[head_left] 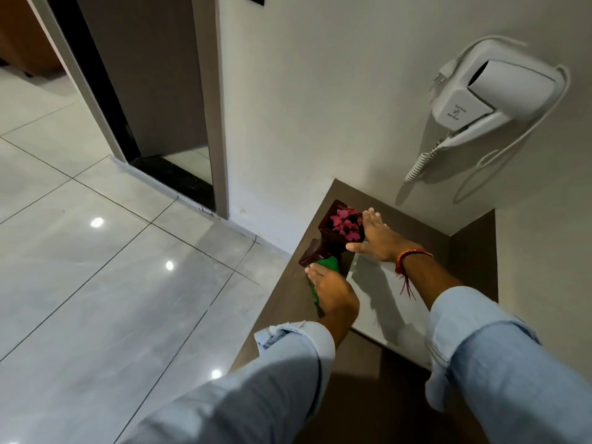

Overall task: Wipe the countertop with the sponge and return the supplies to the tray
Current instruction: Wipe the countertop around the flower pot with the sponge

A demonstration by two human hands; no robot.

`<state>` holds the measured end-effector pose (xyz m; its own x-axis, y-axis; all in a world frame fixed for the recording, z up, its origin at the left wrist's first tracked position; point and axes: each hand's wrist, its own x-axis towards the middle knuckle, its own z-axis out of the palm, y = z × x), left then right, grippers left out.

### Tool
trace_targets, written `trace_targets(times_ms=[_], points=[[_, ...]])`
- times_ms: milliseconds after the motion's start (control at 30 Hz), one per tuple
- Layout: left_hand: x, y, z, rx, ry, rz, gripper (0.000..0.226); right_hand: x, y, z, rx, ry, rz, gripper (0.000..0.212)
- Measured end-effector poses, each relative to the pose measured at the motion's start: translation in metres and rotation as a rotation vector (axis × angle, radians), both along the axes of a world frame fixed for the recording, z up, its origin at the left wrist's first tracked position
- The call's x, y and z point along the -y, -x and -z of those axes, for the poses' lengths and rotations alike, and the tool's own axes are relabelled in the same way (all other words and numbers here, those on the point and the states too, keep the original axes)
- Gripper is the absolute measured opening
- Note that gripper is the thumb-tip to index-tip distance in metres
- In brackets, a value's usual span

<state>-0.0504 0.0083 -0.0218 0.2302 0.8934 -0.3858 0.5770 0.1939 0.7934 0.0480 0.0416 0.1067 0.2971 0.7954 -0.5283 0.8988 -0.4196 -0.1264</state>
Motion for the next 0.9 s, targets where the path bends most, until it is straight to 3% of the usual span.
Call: trace_targets(times_ms=[100, 200, 333, 467, 567, 733, 900], points=[[-0.028, 0.002, -0.010, -0.065, 0.091, -0.084, 0.070, 0.000, -0.001, 0.002, -0.007, -0.010, 0.005, 0.106], [-0.028, -0.011, -0.019, -0.096, 0.058, -0.131, 0.079, 0.001, -0.002, 0.004, -0.022, -0.015, 0.011, 0.107], [-0.005, -0.013, 0.006, -0.295, -0.192, 0.155, 0.092, 0.001, -0.004, 0.007, -0.031, -0.005, 0.005, 0.108], [0.013, 0.006, 0.020, -0.263, -0.305, 0.417, 0.080, 0.001, -0.004, 0.007, -0.030, -0.003, 0.011, 0.108], [0.011, 0.021, 0.026, -0.238, -0.226, 0.333, 0.077, 0.002, -0.004, 0.006, -0.046, -0.012, 0.018, 0.107], [-0.030, 0.029, 0.008, -0.206, -0.032, -0.065, 0.081, 0.002, -0.004, 0.007, -0.045, -0.018, 0.013, 0.108], [-0.026, 0.000, 0.006, -0.341, -0.063, 0.148, 0.091, 0.000, -0.006, 0.008, -0.038, 0.005, 0.000, 0.109]])
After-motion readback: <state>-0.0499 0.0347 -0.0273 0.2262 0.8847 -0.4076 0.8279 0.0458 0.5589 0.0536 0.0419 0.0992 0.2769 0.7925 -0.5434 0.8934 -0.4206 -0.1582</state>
